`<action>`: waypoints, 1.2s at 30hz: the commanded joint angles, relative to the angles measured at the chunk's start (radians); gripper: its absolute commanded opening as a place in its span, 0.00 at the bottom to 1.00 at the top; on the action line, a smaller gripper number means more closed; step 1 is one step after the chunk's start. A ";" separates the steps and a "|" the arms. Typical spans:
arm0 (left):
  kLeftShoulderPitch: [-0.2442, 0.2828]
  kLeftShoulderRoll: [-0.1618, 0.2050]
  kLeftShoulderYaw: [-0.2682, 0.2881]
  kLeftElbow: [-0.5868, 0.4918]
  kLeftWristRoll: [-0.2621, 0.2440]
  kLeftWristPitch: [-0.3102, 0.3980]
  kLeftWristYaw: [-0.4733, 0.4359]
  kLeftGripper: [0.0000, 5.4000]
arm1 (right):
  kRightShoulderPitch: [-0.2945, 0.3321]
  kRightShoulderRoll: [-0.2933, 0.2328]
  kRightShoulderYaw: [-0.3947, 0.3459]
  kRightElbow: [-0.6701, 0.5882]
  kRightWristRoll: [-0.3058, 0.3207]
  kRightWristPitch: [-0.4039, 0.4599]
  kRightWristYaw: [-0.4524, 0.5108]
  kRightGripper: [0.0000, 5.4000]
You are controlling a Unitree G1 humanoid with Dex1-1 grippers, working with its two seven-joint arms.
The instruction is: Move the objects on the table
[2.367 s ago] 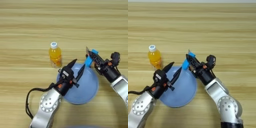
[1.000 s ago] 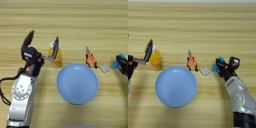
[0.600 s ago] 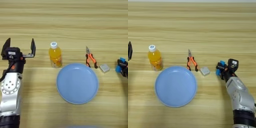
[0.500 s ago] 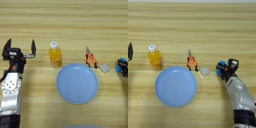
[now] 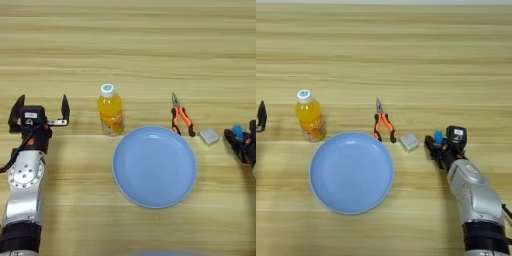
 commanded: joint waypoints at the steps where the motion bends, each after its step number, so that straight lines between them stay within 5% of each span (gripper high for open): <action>1: -0.015 0.013 -0.003 0.015 0.006 -0.009 -0.003 1.00 | 0.017 0.008 0.006 -0.020 -0.020 -0.029 0.001 0.59; 10: -0.018 0.014 -0.007 0.028 0.007 -0.017 -0.005 1.00 | 0.042 0.014 0.023 -0.121 -0.158 -0.328 -0.049 0.83; 17: -0.031 0.017 -0.008 0.064 0.008 -0.049 -0.008 1.00 | 0.057 0.031 0.026 -0.155 -0.170 -0.469 -0.043 0.97; 36: -0.062 0.035 -0.007 0.162 0.017 -0.089 0.014 1.00 | 0.084 0.060 0.033 -0.192 -0.159 -0.540 -0.024 1.00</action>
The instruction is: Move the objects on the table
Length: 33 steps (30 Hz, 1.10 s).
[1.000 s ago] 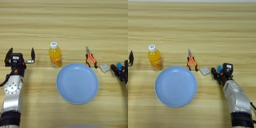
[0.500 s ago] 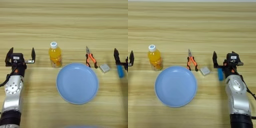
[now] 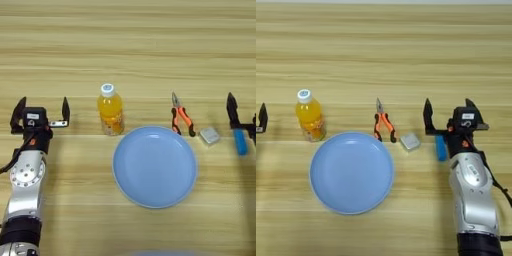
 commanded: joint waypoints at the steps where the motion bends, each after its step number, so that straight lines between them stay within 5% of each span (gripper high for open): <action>1: -0.016 0.014 -0.001 0.016 0.015 -0.013 0.005 1.00 | 0.005 0.003 0.003 -0.012 0.002 -0.006 0.005 1.00; 33: -0.017 0.018 -0.008 0.031 0.023 -0.048 -0.001 1.00 | 0.014 0.010 -0.003 -0.024 -0.002 0.004 -0.006 1.00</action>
